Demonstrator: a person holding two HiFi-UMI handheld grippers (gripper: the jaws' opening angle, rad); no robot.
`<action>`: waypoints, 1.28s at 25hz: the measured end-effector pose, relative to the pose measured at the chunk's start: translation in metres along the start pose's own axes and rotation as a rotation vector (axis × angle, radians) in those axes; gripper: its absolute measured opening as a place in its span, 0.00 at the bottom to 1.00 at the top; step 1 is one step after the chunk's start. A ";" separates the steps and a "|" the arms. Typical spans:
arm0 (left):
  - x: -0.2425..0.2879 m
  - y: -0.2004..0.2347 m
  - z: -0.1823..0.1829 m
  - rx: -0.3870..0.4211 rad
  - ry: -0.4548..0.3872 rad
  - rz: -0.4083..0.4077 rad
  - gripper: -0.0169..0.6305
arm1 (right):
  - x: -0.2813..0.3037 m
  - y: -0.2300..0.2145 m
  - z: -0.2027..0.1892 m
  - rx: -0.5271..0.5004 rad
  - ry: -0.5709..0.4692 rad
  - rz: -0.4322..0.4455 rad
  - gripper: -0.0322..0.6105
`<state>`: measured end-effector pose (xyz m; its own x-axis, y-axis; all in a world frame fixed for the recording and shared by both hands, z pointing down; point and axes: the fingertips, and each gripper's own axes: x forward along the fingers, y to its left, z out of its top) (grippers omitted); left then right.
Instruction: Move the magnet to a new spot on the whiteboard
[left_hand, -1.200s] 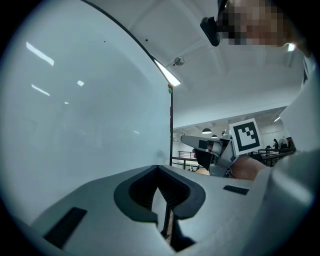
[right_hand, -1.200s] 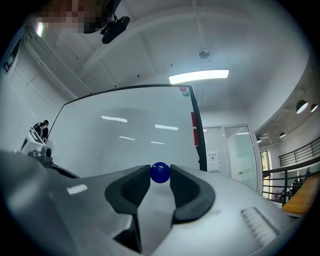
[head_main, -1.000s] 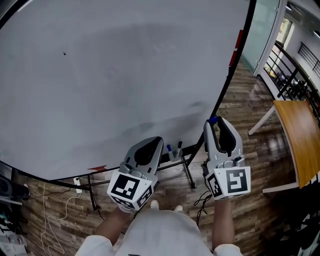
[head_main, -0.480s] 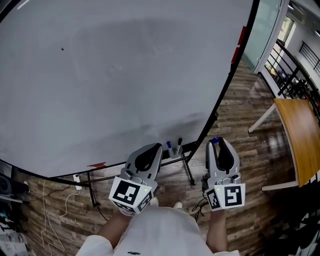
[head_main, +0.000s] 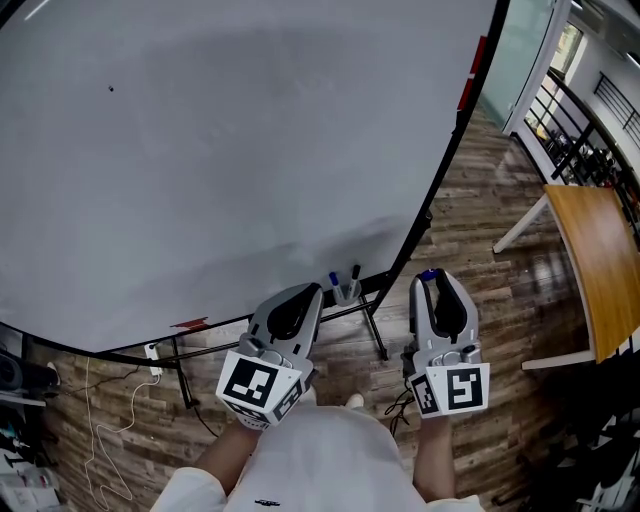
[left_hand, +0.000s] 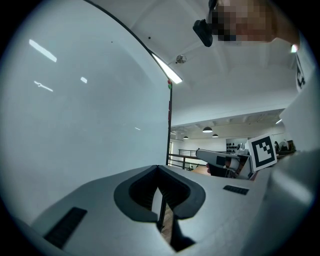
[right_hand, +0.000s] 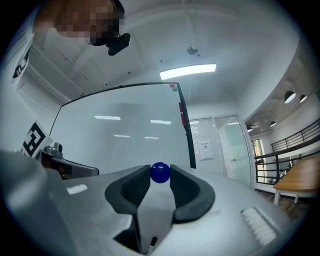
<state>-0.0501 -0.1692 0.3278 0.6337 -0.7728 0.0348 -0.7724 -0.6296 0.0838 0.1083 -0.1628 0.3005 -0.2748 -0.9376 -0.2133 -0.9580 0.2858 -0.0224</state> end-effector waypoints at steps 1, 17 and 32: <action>0.000 0.000 -0.001 -0.001 0.001 0.000 0.04 | 0.000 0.000 -0.003 0.000 0.005 0.002 0.26; -0.004 0.008 -0.028 -0.026 0.059 0.033 0.04 | 0.034 0.004 -0.065 -0.023 0.079 0.034 0.26; 0.006 0.010 -0.041 -0.043 0.064 0.032 0.04 | 0.082 -0.023 -0.119 -0.041 0.105 0.029 0.26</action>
<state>-0.0518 -0.1769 0.3698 0.6114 -0.7847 0.1020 -0.7905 -0.5997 0.1243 0.0979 -0.2701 0.3996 -0.3074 -0.9453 -0.1094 -0.9515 0.3068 0.0232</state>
